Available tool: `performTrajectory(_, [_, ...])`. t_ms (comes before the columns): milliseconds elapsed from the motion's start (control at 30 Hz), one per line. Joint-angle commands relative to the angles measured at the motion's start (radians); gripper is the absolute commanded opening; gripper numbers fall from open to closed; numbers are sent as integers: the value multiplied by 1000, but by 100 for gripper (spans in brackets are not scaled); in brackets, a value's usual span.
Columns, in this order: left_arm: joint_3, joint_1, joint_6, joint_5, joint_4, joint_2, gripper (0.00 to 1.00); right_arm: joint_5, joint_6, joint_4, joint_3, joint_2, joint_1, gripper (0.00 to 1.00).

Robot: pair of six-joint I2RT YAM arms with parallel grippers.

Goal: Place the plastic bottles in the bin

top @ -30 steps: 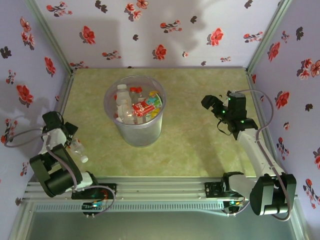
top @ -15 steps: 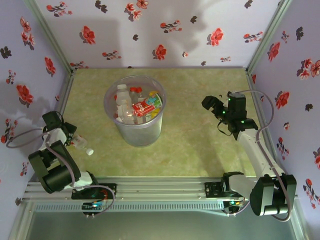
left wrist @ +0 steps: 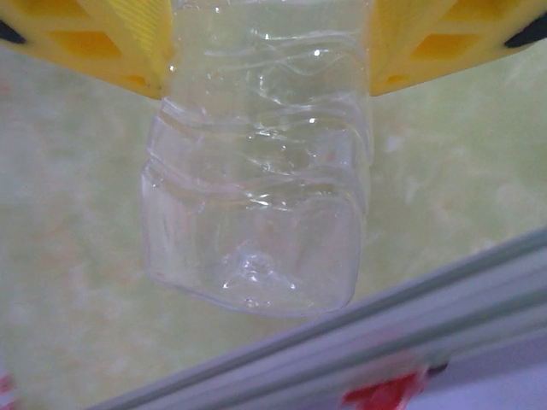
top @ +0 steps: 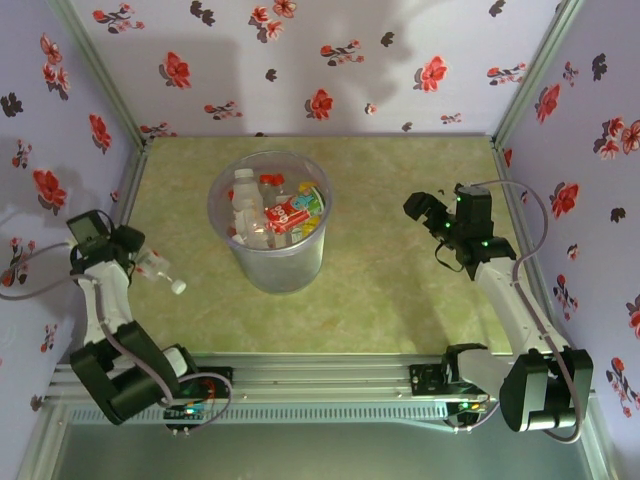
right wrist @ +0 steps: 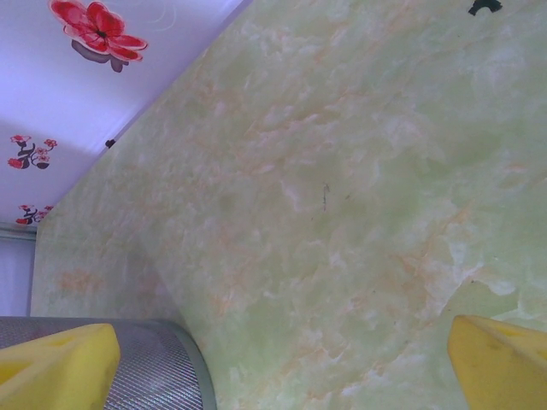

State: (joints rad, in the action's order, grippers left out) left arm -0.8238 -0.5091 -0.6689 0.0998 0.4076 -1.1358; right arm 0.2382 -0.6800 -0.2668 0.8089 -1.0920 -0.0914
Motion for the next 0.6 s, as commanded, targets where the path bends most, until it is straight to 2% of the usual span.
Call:
performTrajectory(0, [-95,-3,-10,56,84,84,48,-10,7,5,11,22,5,99])
performTrajectory(200, [-243,46,-16,74,149,166,45,-10,-1,11,-2,28,5,99])
performTrajectory(267, [-298,74,-18,74,151,178,41,-12,-3,12,-6,34,5,99])
performTrajectory(567, [-516,267,-18,73,168,138,36,-32,-9,-8,-20,81,5,99])
